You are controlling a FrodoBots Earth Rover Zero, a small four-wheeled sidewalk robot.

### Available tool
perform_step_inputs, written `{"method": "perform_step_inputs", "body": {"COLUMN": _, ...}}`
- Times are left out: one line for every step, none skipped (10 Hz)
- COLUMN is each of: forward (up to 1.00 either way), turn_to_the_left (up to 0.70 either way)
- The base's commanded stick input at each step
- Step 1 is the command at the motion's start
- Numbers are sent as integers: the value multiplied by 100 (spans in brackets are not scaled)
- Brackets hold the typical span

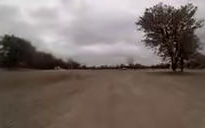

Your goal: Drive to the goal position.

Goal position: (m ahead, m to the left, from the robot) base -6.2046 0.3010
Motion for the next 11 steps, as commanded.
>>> {"method": "perform_step_inputs", "body": {"forward": 70, "turn_to_the_left": -1}}
{"method": "perform_step_inputs", "body": {"forward": 70, "turn_to_the_left": -14}}
{"method": "perform_step_inputs", "body": {"forward": 70, "turn_to_the_left": -32}}
{"method": "perform_step_inputs", "body": {"forward": 70, "turn_to_the_left": -34}}
{"method": "perform_step_inputs", "body": {"forward": 70, "turn_to_the_left": -33}}
{"method": "perform_step_inputs", "body": {"forward": 70, "turn_to_the_left": -27}}
{"method": "perform_step_inputs", "body": {"forward": 70, "turn_to_the_left": -16}}
{"method": "perform_step_inputs", "body": {"forward": 70, "turn_to_the_left": -5}}
{"method": "perform_step_inputs", "body": {"forward": 70, "turn_to_the_left": -1}}
{"method": "perform_step_inputs", "body": {"forward": 70, "turn_to_the_left": -1}}
{"method": "perform_step_inputs", "body": {"forward": 70, "turn_to_the_left": -1}}
